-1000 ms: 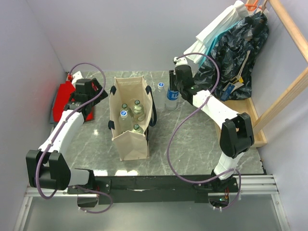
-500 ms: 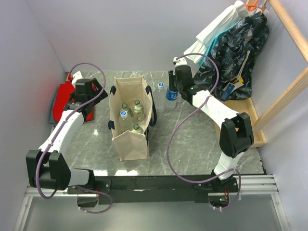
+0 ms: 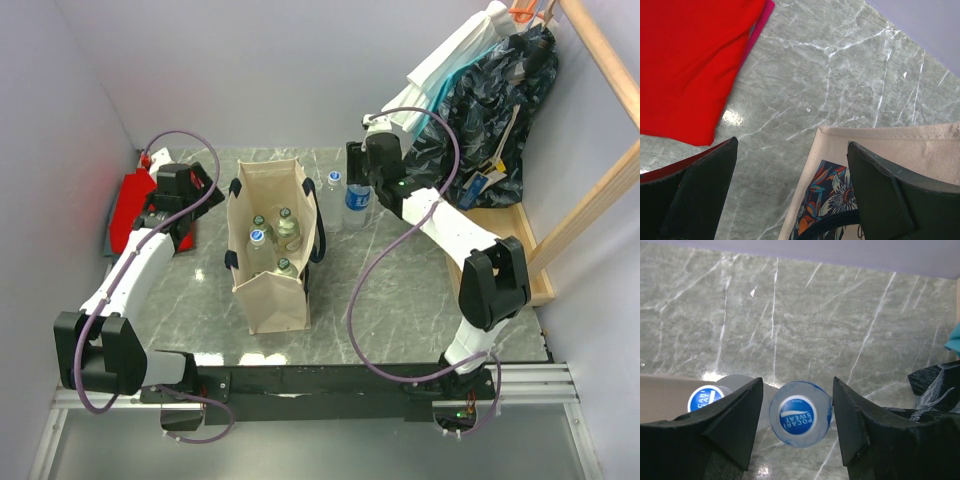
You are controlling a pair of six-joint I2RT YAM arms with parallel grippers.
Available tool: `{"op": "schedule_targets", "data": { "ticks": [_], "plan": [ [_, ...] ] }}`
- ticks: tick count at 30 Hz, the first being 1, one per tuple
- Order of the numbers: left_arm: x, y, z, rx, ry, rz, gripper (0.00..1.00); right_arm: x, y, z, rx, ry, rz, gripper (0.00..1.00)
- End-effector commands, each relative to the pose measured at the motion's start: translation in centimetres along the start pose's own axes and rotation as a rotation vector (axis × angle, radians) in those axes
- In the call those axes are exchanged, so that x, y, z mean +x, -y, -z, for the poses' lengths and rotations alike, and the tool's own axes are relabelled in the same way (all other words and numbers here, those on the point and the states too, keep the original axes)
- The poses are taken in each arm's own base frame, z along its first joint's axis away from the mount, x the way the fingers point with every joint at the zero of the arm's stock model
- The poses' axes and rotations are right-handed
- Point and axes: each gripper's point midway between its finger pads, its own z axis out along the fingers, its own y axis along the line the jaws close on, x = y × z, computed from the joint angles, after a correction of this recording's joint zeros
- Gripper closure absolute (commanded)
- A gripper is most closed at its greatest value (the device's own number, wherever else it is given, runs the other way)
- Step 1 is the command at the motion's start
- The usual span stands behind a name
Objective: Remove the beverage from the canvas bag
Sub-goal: Place the drink at the center of the board, then take out the drink from the canvas bag.
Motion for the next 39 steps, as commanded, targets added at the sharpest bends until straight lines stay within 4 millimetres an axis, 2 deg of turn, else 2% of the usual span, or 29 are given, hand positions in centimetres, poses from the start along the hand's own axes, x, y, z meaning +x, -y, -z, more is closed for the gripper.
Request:
{"op": "schedule_targets", "data": {
  "ticks": [1, 5, 11, 16, 19, 25, 26, 27, 29, 34, 39],
  "plan": [
    [-2.1, 1.6, 0.7, 0.044, 0.050, 0.011, 0.04, -4.7, -0.1, 2.5, -0.002, 0.129, -0.030, 0.34],
    [-2.1, 1.5, 0.7, 0.044, 0.049, 0.015, 0.04, -5.5, -0.1, 3.4, -0.002, 0.144, -0.023, 0.33],
    [-2.1, 1.4, 0.7, 0.040, 0.051, 0.015, 0.04, -8.2, -0.2, 6.4, -0.015, 0.208, -0.023, 0.32],
    [-2.7, 1.1, 1.1, 0.012, 0.061, 0.004, 0.04, -9.3, -0.4, 8.2, -0.019, 0.215, -0.001, 0.32],
    [-3.3, 1.0, 1.2, -0.001, 0.077, -0.005, 0.04, -10.1, -1.1, 9.6, -0.048, 0.225, 0.014, 0.32],
    [-3.7, 1.2, 1.3, 0.001, 0.082, 0.008, 0.04, -12.4, -4.7, 12.5, -0.177, 0.213, 0.081, 0.29],
    [-3.6, 1.2, 1.3, 0.004, 0.081, 0.010, 0.04, -11.9, -5.1, 11.8, -0.174, 0.179, 0.095, 0.30],
    [-3.4, 1.1, 1.3, 0.004, 0.078, 0.009, 0.04, -12.4, -6.1, 12.6, -0.196, 0.162, 0.118, 0.30],
    [-3.5, 1.2, 1.3, 0.002, 0.080, 0.009, 0.04, -11.7, -7.5, 12.2, -0.224, 0.125, 0.145, 0.31],
    [-4.2, 1.2, 1.0, -0.017, 0.089, 0.000, 0.04, -11.1, -11.3, 12.8, -0.337, 0.117, 0.187, 0.34],
    [-4.6, 1.4, 0.6, -0.034, 0.083, -0.004, 0.04, -10.8, -13.3, 13.3, -0.414, 0.083, 0.197, 0.34]
  ]
}}
